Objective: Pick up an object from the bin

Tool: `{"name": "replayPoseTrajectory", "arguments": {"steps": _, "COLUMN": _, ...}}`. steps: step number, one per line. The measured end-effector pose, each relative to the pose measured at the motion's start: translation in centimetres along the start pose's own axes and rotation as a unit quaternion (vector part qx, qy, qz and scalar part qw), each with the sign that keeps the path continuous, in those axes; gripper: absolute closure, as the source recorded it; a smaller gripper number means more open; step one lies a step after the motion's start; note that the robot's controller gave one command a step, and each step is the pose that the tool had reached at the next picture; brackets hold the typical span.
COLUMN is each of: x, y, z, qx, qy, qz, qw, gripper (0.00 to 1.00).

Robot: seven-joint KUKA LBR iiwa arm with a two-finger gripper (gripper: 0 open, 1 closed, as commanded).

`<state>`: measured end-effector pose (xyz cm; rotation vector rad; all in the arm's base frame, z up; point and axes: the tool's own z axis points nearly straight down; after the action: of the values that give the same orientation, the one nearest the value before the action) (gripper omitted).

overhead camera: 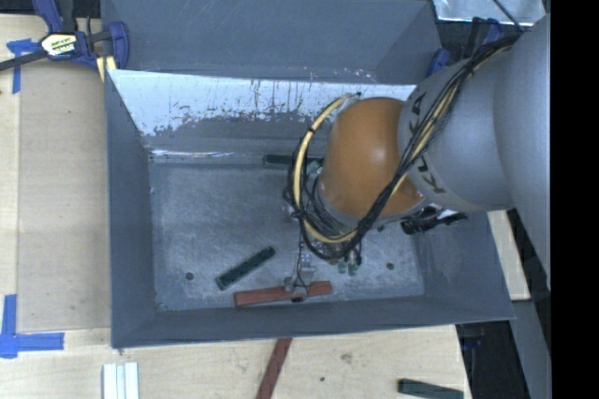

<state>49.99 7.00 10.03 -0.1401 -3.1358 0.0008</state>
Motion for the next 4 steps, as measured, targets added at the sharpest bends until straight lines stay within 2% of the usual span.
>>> {"name": "replayPoseTrajectory", "arguments": {"steps": 1, "x": 0.4, "y": 2.0, "z": 0.2, "qx": 0.0, "qy": -0.0015, "qz": -0.079, "qw": 0.9968, "gripper": 0.0}}
{"name": "replayPoseTrajectory", "arguments": {"steps": 2, "x": 0.4, "y": 6.2, "z": 2.8, "qx": -0.001, "qy": -0.0046, "qz": -0.128, "qw": 0.9918, "gripper": 1.0}}
{"name": "replayPoseTrajectory", "arguments": {"steps": 3, "x": 0.5, "y": 6.2, "z": 2.9, "qx": -0.001, "qy": -0.0028, "qz": -0.128, "qw": 0.9918, "gripper": 0.0}}
{"name": "replayPoseTrajectory", "arguments": {"steps": 4, "x": 0.4, "y": 6.2, "z": 2.8, "qx": -0.001, "qy": -0.0052, "qz": -0.128, "qw": 0.9918, "gripper": 1.0}}
